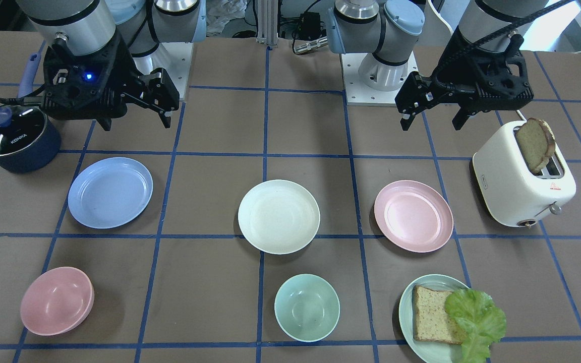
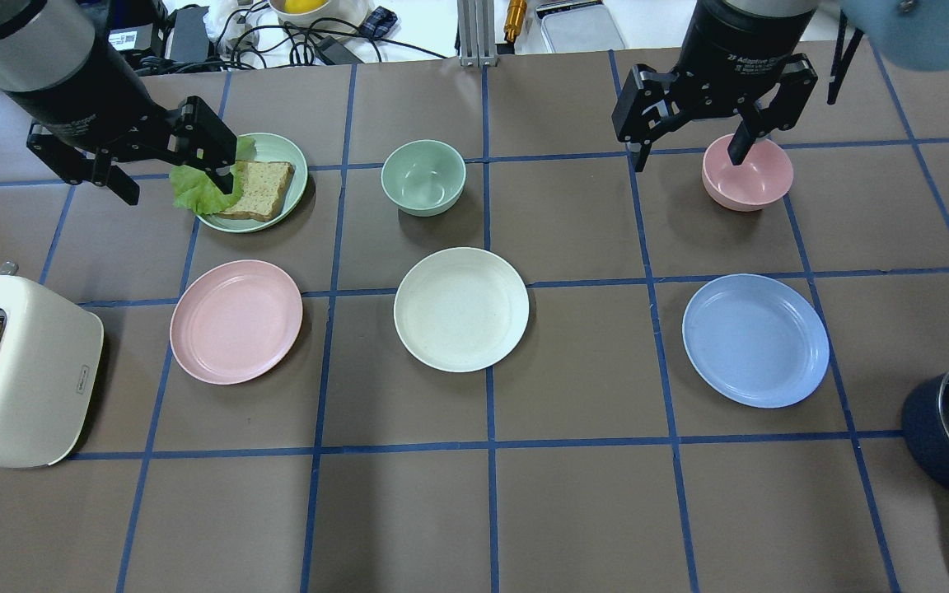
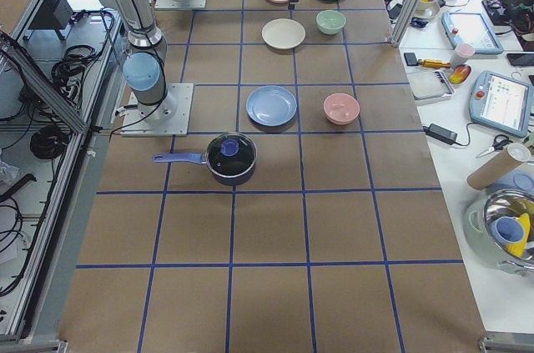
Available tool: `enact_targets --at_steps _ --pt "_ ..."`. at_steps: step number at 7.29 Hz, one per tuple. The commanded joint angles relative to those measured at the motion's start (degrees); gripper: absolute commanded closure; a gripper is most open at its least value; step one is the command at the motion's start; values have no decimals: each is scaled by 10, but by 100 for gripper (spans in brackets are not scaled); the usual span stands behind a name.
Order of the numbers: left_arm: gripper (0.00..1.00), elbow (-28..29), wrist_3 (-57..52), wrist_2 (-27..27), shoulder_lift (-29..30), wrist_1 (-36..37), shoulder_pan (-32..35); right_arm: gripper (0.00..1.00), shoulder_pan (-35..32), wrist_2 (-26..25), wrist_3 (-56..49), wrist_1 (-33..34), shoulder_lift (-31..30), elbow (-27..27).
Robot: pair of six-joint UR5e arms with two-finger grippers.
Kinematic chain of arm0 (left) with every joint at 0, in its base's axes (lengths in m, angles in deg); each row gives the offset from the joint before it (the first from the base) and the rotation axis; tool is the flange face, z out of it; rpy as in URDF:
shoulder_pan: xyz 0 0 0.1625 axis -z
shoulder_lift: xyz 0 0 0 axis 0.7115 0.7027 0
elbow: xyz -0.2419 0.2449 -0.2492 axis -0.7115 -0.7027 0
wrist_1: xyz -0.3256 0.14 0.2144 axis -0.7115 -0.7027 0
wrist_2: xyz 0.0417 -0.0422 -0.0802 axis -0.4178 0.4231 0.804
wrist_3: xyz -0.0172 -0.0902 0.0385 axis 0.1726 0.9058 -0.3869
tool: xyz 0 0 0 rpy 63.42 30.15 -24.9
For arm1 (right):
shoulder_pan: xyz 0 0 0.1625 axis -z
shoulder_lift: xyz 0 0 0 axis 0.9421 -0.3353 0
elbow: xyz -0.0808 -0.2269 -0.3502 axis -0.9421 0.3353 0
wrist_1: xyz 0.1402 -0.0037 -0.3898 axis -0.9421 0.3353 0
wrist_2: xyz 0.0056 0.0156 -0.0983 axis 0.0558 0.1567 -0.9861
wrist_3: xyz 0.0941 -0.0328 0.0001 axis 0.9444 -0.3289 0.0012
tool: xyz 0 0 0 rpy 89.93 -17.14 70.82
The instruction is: Stack three plates with pink and blue
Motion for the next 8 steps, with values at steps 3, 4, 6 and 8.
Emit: enact_targets --at_steps 3,4,6,8 --pt "0 0 0 1 -1 0 0 0 0 1 -3 3 -8 -3" --pt "0 -1 0 1 -2 0 0 0 0 1 -3 4 -8 -3" --pt "0 -4 0 1 -2 0 1 0 0 0 -3 5 -4 -3" --pt "0 -5 0 0 -2 0 1 0 0 0 -3 15 -1 -4"
